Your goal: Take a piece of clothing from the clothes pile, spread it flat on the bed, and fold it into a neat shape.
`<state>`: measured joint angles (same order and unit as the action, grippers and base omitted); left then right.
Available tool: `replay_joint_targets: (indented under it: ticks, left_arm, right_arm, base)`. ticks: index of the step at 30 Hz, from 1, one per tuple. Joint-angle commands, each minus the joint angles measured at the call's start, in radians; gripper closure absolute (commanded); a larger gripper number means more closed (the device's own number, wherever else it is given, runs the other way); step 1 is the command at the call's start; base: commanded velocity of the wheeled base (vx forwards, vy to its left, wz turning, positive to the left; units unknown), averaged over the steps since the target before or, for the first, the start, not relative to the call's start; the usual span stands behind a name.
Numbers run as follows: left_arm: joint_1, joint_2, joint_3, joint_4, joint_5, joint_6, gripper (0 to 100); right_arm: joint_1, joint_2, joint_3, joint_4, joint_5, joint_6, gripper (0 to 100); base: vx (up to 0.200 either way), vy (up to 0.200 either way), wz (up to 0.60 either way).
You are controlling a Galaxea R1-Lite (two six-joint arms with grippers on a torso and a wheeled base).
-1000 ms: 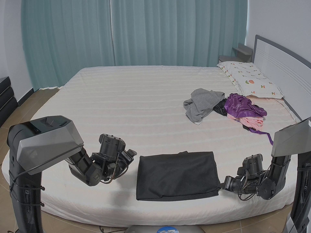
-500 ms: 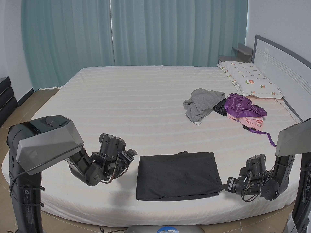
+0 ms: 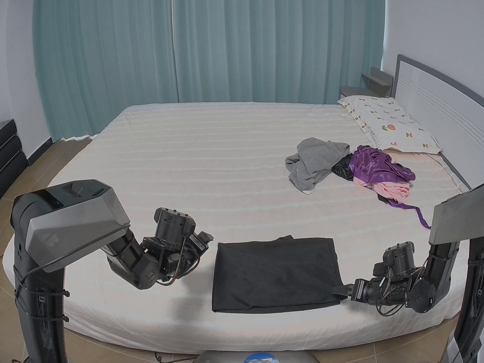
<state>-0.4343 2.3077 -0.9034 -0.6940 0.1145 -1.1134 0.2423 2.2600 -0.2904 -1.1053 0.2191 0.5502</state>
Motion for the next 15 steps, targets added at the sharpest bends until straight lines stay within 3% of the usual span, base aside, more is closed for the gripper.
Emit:
replay_joint_targets:
  ticks: [1, 6, 15]
  left_arm:
    - [0.0, 0.001, 0.0, -0.001, 0.001, 0.0, 0]
    - [0.0, 0.003, -0.005, -0.001, 0.001, 0.0, 0]
    - [-0.001, 0.003, -0.006, -0.002, 0.004, 0.0, 0]
  right_arm:
    - [-0.021, 0.01, -0.026, -0.004, 0.002, 0.0, 0]
    - [-0.054, 0.049, -0.205, 0.013, -0.001, 0.034, 0]
    - [-0.04, 0.197, -0.484, 0.038, -0.029, 0.152, 0]
  base:
    - [0.0, 0.0, 0.0]
    - [0.0, 0.0, 0.0]
    - [0.0, 0.0, 0.0]
